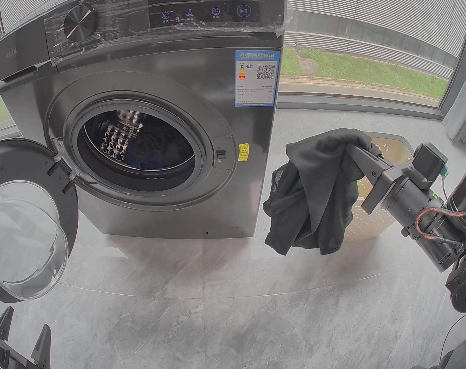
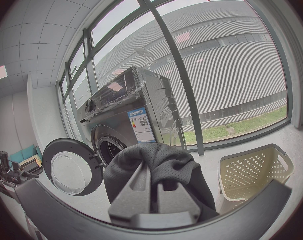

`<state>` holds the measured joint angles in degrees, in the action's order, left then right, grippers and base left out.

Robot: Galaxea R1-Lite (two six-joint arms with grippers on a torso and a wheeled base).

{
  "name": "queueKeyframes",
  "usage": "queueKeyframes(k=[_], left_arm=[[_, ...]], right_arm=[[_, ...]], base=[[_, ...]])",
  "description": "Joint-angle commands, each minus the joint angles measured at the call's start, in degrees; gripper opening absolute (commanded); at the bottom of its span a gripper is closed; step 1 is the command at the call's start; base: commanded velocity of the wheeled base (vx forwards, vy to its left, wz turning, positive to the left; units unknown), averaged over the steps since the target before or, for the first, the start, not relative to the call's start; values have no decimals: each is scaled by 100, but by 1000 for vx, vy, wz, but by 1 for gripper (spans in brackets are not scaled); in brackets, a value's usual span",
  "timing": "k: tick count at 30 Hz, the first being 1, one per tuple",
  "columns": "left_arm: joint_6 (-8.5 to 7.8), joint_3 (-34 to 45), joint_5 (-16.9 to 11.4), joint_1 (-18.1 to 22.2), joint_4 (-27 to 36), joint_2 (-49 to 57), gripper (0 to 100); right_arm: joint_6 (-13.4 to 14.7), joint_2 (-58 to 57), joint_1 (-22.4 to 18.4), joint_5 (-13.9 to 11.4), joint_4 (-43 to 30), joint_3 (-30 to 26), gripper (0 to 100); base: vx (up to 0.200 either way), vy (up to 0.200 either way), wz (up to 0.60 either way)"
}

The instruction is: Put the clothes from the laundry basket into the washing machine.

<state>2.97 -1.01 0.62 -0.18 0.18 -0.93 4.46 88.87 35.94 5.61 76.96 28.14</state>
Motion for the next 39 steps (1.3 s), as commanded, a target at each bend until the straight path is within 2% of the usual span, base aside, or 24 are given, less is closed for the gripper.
queueKeyframes(k=[1, 5, 14, 39], left_arm=[[1, 92, -1, 1, -1, 84, 100], [1, 92, -1, 1, -9, 84, 100], [1, 92, 8, 1, -1, 84, 100], [1, 92, 8, 1, -9, 84, 100]], right_arm=[[2, 16, 1, 2, 3, -10, 0], [2, 16, 1, 2, 3, -19, 0], [2, 69, 1, 2, 3, -36, 0], [2, 78, 1, 2, 3, -89, 0]], base=[[-200, 0, 0], [-200, 0, 0], [0, 0, 0], [0, 200, 0]])
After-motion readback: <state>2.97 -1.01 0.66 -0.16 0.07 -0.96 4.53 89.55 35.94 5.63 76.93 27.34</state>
